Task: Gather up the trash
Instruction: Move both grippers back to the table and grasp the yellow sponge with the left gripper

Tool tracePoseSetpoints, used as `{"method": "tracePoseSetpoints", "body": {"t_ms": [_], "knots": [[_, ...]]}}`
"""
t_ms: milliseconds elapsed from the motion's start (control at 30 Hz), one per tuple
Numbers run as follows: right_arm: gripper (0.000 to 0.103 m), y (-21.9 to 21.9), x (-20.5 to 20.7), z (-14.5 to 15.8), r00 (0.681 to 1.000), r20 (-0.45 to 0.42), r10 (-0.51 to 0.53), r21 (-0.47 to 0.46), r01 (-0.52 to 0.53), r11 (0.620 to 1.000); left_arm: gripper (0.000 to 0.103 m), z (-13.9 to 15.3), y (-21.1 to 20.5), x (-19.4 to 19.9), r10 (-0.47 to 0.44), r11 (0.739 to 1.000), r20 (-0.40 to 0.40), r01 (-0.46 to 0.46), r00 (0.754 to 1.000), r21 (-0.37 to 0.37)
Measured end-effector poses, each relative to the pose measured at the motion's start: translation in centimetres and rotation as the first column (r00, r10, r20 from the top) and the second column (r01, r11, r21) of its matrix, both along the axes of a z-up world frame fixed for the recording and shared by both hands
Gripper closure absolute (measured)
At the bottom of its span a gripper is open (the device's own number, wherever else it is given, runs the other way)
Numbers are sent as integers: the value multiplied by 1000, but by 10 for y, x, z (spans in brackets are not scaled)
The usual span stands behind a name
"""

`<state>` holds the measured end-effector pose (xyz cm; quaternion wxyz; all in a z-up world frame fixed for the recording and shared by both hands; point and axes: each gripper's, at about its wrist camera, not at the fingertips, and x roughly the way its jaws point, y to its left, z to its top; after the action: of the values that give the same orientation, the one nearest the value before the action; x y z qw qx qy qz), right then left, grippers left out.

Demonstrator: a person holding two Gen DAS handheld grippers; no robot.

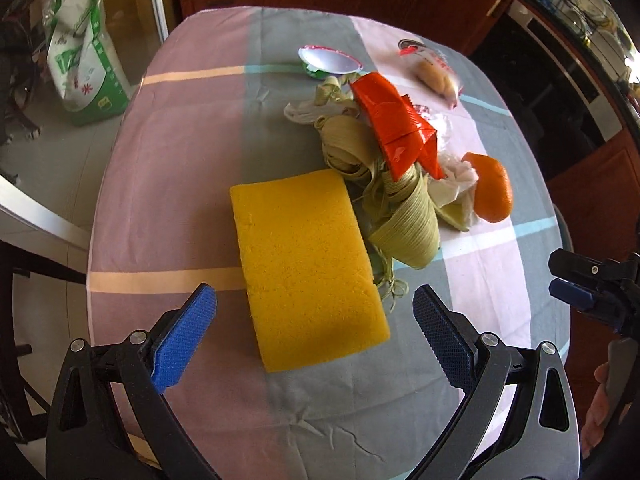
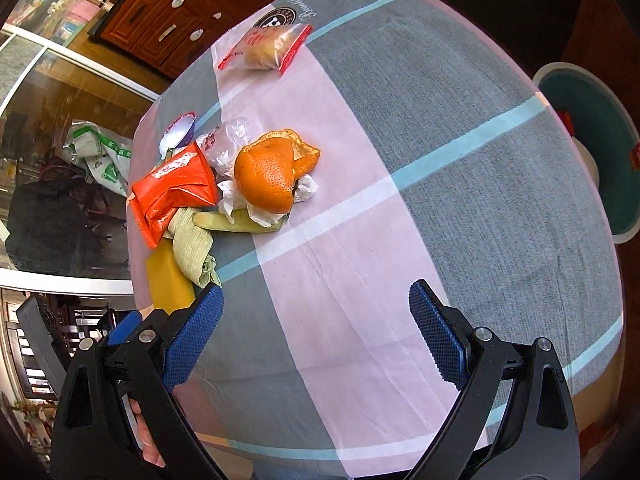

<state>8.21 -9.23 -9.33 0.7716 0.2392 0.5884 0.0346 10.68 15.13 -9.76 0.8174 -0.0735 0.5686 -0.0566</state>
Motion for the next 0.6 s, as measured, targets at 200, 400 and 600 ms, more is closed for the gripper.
{"method": "tracePoseSetpoints", "body": {"t_ms": [200, 400, 600], "knots": [[13, 9, 22, -4, 1000, 4, 9, 9, -9, 1000, 4, -18, 5, 13, 30, 999, -40, -32, 999, -30], [13, 19, 43, -5, 1000, 12, 24, 20, -24, 1000, 4, -28, 9, 21, 43, 998, -62, -46, 997, -32], [13, 33, 49, -8, 998, 5, 62, 11, -62, 998, 4, -31, 10, 25, 46, 998, -68, -49, 997, -46]]}}
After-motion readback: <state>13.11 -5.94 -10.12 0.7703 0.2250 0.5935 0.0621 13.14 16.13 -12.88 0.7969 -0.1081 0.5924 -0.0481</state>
